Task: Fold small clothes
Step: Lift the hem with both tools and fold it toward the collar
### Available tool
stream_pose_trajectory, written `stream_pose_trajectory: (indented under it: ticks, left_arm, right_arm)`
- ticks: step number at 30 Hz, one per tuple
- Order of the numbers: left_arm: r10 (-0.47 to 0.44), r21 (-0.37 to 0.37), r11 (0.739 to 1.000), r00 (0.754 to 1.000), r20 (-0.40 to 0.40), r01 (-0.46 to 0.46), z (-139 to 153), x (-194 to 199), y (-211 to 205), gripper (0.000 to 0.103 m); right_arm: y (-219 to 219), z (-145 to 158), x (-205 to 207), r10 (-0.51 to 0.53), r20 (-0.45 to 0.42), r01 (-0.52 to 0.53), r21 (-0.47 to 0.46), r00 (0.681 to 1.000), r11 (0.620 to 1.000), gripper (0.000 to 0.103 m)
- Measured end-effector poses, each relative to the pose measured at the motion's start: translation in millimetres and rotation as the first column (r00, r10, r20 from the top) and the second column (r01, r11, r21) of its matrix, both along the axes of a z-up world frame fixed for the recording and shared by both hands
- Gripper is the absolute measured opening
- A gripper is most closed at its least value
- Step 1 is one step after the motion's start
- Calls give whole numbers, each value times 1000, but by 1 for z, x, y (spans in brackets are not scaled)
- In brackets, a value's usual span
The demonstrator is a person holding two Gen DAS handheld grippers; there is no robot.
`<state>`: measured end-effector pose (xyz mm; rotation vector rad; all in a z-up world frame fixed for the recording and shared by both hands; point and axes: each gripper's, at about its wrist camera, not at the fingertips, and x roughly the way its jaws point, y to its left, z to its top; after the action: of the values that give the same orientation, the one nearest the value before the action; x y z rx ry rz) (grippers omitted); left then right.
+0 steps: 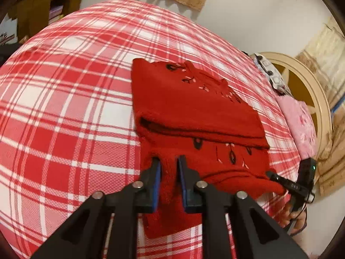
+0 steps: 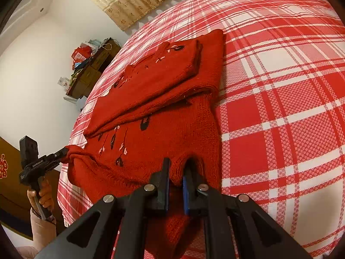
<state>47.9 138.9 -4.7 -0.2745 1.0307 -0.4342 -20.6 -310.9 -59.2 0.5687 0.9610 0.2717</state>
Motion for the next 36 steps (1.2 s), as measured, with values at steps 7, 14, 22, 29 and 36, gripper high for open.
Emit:
stream_pose_trajectory:
  ticks: [7,14,22,29,36]
  left_arm:
    - [43,0,999,994,103,-43,19,1,28,81]
    - [-87,88,993,985,150,74,15,-1,9,78]
    - [-197,166,972,962,188,166,-12,14,-35,52]
    - [-140,172,979,976,167,111,-24,21,-29,52]
    - [-174,163,975,973,151,149,-32,19,-34,52]
  right_arm:
    - [-1,0,4,3,-12,-3,9,1000,1000,9]
    - [1,1,6,8,-9,-8,5,1000,1000,9]
    - [1,0,7,3,-11,-3,5,1000,1000,9]
    - [1,0,7,10,-12,-10,5,1000,1000,9]
    - [0,-1,7,7,-12,-7,12,1000,1000,9]
